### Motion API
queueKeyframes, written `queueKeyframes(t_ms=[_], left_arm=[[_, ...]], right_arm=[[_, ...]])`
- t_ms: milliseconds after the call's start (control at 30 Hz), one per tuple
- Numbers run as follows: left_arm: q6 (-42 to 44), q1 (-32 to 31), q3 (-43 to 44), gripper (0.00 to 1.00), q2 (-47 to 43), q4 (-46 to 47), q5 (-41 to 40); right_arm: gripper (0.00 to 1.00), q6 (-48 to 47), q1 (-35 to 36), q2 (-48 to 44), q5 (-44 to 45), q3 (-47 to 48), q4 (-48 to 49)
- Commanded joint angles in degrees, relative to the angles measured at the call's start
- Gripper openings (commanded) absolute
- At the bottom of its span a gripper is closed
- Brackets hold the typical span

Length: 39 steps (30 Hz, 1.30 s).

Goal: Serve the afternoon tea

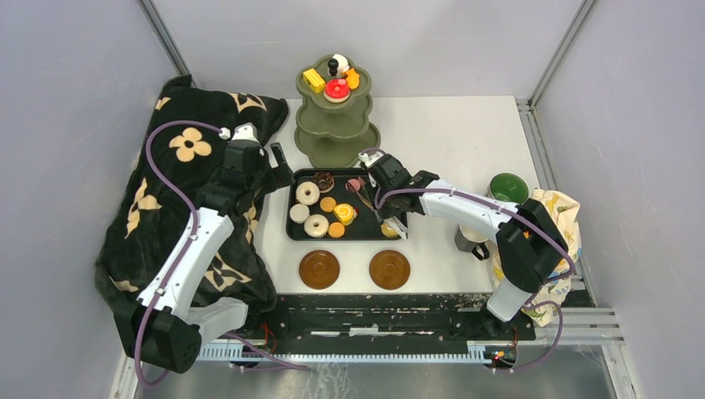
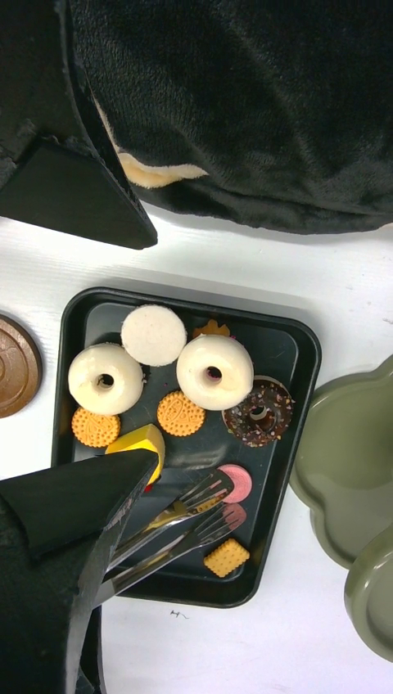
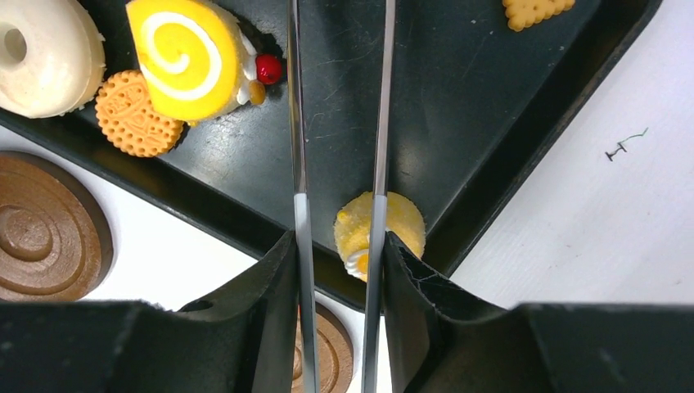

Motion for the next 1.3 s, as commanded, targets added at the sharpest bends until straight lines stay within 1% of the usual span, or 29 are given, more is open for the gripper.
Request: queueKeyframes(t_ms=[0,367,567,733,967,1267], left_arm=[[2.27,0.39,1.25,0.99,-1.34,2.88,-0.81],[1.57,0.61,0.81,0.99,-2.53,2.56,-0.70],[0.97,0.56,0.50,0.99,-3.24,2.45,-0.58],[-0.20,0.57,0.45,0.99,-2.97,2.62,-0.02],[0.13,0.60,0.30,0.99,-2.67,2.69,-0.55],[1.40,0.76,0.73,0.99,-1.33,3.03,-1.69]], right_arm=[[0.30,0.30,0.26,-3.63,3.54,1.47,2.53],[0.27,1.33,0.24,-9.91,3.90,1.78,0.26],[0.26,1.86,0.18,-10.77,4.81,3.12,0.47],[0.26,1.98,-0.06,-7.54,5.21,7.32,1.37],[0.26,1.97,-1.02,0.02,4.90,13.66,3.37],[0.25,2.24,-4.44,5.64,3.68,15.98,5.19]])
